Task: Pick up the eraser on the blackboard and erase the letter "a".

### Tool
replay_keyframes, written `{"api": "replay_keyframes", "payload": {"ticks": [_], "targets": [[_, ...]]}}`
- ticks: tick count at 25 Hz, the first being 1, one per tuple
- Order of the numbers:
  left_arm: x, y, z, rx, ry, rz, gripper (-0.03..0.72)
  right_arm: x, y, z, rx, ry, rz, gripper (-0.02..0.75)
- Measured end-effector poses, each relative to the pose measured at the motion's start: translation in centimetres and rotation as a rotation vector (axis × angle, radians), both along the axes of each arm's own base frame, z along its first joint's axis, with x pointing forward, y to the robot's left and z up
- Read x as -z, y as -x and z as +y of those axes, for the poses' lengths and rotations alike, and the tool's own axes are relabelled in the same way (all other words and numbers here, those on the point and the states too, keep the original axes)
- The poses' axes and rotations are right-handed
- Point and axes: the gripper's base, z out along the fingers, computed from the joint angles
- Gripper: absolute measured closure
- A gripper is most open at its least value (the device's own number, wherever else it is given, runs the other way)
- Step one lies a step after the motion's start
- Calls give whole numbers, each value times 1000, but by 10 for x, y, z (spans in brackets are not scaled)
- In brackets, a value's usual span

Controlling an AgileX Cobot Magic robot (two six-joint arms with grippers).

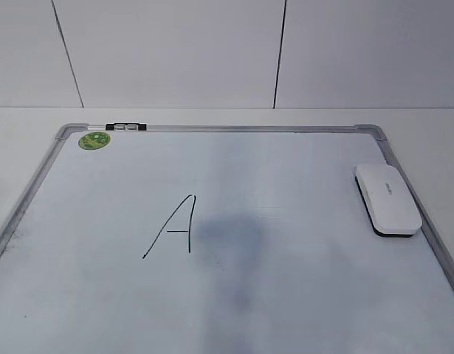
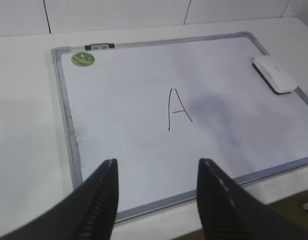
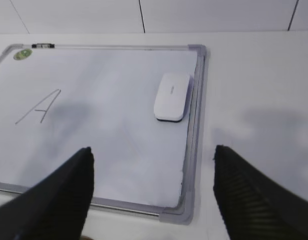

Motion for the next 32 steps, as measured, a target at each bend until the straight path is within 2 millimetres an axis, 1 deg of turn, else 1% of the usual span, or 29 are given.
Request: {"api": "replay_keyframes", "payload": {"ticks": [5,10,14,15,20,26,32], "targets": [[36,-5,1,-15,-37,80,305,26,-14,0,21,45,94,145],[70,-11,4,-27,-109,154,305,58,-28,1,37,94,210,145],[92,-16,3,-30,-131,217,305,84,-33,2,38,115,282,145],[96,-18,3,-27,-136,222,305,87,-33,1,39,117,287,145],[105,-25,2,-23,-143,191,305,90,-31,-2,64,146,263,145],[111,-32,1,-23,-142,153,305,90,-37,-3,77,159,201,145],[111,-33,0,-22,-143,140,305,94,-41,-3,76,161,182,145]]}}
